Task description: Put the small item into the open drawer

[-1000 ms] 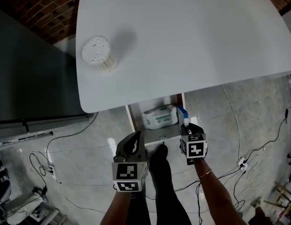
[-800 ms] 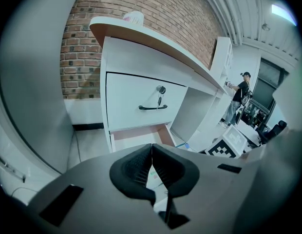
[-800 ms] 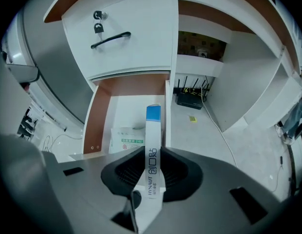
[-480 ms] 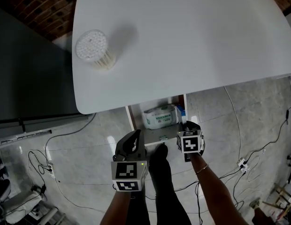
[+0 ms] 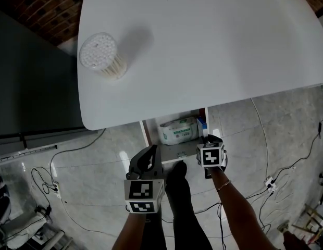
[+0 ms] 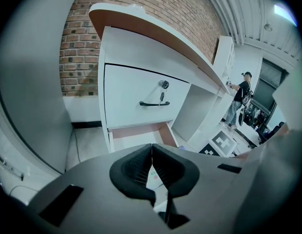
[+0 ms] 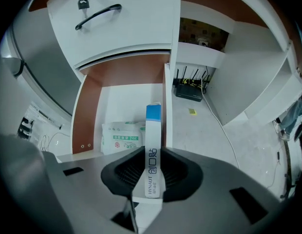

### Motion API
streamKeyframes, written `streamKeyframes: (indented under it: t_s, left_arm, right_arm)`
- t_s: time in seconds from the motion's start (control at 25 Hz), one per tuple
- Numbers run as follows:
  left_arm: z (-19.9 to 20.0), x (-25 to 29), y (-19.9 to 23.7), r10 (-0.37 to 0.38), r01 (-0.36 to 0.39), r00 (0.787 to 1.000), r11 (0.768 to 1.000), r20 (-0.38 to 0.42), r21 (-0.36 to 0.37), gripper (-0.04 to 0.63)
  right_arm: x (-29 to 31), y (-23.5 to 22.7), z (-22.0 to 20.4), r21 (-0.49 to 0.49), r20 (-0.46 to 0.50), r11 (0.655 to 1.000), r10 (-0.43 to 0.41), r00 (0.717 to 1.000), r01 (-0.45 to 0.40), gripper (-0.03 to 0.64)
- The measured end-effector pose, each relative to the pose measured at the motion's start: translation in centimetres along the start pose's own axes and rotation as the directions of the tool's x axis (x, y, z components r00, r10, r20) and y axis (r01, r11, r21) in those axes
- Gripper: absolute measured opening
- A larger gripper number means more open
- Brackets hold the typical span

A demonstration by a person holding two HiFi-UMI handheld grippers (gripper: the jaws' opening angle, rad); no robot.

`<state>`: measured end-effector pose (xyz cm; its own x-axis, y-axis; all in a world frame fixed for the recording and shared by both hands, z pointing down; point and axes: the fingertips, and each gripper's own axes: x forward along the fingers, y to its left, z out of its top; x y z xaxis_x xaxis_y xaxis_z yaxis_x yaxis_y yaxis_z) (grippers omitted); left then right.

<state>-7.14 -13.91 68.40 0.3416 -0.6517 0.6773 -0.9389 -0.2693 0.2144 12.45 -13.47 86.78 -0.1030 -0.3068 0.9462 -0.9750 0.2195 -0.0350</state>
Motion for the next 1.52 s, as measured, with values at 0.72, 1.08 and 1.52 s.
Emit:
streamKeyframes:
  t_s: [0.72, 1.08, 1.52]
  left_arm:
    - [-0.4, 1.0, 0.2, 0.004, -0.005, 1.0, 1.0, -0.008, -0.029, 0.021]
    - [-0.8, 1.6, 0.0, 0.005, -0.006, 1.0, 1.0, -0.022, -0.031, 0.021]
    - [-0.7, 2.0, -0.6, -0.002, 0.001, 1.0, 1.0, -0.031, -0.026, 0.021]
  right_arm:
    - [1.5, -0.7, -0.1, -0.01, -0.04, 1.0, -0.004, 0.999, 0.003, 0.101]
    - [2.1, -0.8, 0.0, -0.008, -0.034, 1.0, 0.007, 0.999, -0.007, 0.106]
    - [1.0, -0.6, 0.7, 0.053, 0.017, 0.997, 0.059, 0.998, -0.059, 0.173]
